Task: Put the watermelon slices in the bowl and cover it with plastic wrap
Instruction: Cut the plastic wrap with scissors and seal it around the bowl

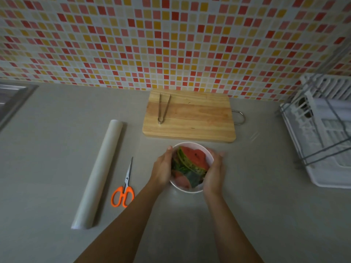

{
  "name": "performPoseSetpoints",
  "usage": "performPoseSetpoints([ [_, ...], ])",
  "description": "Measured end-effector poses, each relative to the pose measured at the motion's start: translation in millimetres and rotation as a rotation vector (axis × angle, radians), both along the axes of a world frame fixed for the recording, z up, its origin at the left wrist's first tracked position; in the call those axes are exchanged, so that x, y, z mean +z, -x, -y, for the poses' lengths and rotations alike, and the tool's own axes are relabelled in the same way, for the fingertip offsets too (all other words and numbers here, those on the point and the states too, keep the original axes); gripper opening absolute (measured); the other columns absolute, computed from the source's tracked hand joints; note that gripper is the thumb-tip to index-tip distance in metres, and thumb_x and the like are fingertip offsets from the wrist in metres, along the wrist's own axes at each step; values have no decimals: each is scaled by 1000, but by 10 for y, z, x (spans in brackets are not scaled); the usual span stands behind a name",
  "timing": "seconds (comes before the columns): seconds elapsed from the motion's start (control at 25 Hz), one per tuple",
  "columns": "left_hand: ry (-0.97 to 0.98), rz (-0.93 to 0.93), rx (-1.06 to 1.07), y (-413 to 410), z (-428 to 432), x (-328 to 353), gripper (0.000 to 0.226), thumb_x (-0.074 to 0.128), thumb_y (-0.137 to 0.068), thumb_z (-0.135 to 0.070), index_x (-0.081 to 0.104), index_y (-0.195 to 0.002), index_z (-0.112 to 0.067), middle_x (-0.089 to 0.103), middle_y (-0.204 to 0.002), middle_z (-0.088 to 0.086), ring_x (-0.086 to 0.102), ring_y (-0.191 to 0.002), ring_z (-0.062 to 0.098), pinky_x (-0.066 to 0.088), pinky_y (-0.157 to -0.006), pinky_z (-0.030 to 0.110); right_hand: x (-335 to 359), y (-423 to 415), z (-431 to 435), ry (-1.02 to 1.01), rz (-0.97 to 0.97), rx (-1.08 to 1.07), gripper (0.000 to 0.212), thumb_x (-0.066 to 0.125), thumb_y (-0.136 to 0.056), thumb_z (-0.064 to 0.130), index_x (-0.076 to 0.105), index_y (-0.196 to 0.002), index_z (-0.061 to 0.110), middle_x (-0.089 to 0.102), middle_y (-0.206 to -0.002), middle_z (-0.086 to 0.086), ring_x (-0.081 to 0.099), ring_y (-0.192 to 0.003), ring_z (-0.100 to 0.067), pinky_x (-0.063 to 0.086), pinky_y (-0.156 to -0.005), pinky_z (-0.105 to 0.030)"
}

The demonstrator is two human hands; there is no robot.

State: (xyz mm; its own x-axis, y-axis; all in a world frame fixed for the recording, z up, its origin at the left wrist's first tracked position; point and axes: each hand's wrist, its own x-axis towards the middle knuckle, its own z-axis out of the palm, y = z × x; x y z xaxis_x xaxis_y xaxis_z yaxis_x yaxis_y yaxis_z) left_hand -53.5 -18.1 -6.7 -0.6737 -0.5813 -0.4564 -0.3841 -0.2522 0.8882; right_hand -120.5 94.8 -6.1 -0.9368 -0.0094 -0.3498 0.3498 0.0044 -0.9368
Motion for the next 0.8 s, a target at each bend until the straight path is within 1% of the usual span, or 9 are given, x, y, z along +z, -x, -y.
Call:
performPoseSetpoints([
  [0.16,36,65,-62,32,11,89,71,24,-85,-69,70,-112,-22,69,-112,12,63,-105,26,47,-100,46,-27,29,1,60,48,-21,56,27,-85,63,70,-81,28,71,-86,-2,68,-82,-17,51,-68,-29],
  [0.32,93,124,-40,36,-33,164,75,20,-86,-71,70,-105,-19,67,-111,13,62,-102,27,47,-99,43,-44,33,0,59,55,-27,59,27,-81,67,70,-79,26,71,-86,-3,68,-81,-17,52,-68,-29],
  [0.4,203,182,-61,20,-55,211,84,12,-84,-74,70,-102,-17,67,-105,15,61,-96,27,48,-93,39,-42,31,-4,37,62,-34,58,26,-86,63,68,-79,24,70,-86,-4,68,-80,-18,53,-68,-29],
  [0.48,318,209,-90,-22,-79,255,102,3,-72,-83,70,-100,-11,66,-98,15,60,-87,25,46,-82,34,-31,27,-19,-20,77,-46,57,24,-88,62,63,-74,23,67,-82,-2,65,-76,-15,50,-67,-27],
  [0.56,393,239,-106,-84,-80,276,110,2,-64,-87,60,-110,-7,64,-97,13,60,-90,29,42,-77,34,18,21,-18,-73,96,-33,58,20,-88,64,57,-70,24,61,-76,4,59,-70,-9,45,-67,-25],
  [0.6,432,261,-103,-110,-71,286,106,4,-66,-87,50,-118,-6,60,-99,13,59,-96,33,42,-79,36,49,30,-12,-95,110,-6,62,17,-88,65,58,-72,22,60,-76,4,56,-68,-8,43,-71,-26],
  [0.68,485,286,-96,-164,-54,285,93,12,-77,-81,37,-130,-8,56,-114,21,53,-112,38,38,-86,41,144,62,-19,-159,136,69,72,13,-89,64,64,-93,13,58,-87,-1,54,-74,-12,37,-80,-26],
  [0.72,483,277,-96,-193,-43,279,87,14,-82,-76,36,-133,-10,53,-124,22,50,-118,38,35,-89,40,184,85,-40,-194,142,111,77,11,-89,64,62,-107,9,59,-97,-4,55,-84,-16,34,-83,-27],
  [0.8,385,187,-58,-252,-8,288,74,14,-88,-69,48,-127,-16,54,-130,19,50,-119,34,34,-91,35,218,119,-155,-256,107,188,85,7,-84,71,58,-118,12,61,-113,-7,57,-102,-20,36,-88,-29],
])
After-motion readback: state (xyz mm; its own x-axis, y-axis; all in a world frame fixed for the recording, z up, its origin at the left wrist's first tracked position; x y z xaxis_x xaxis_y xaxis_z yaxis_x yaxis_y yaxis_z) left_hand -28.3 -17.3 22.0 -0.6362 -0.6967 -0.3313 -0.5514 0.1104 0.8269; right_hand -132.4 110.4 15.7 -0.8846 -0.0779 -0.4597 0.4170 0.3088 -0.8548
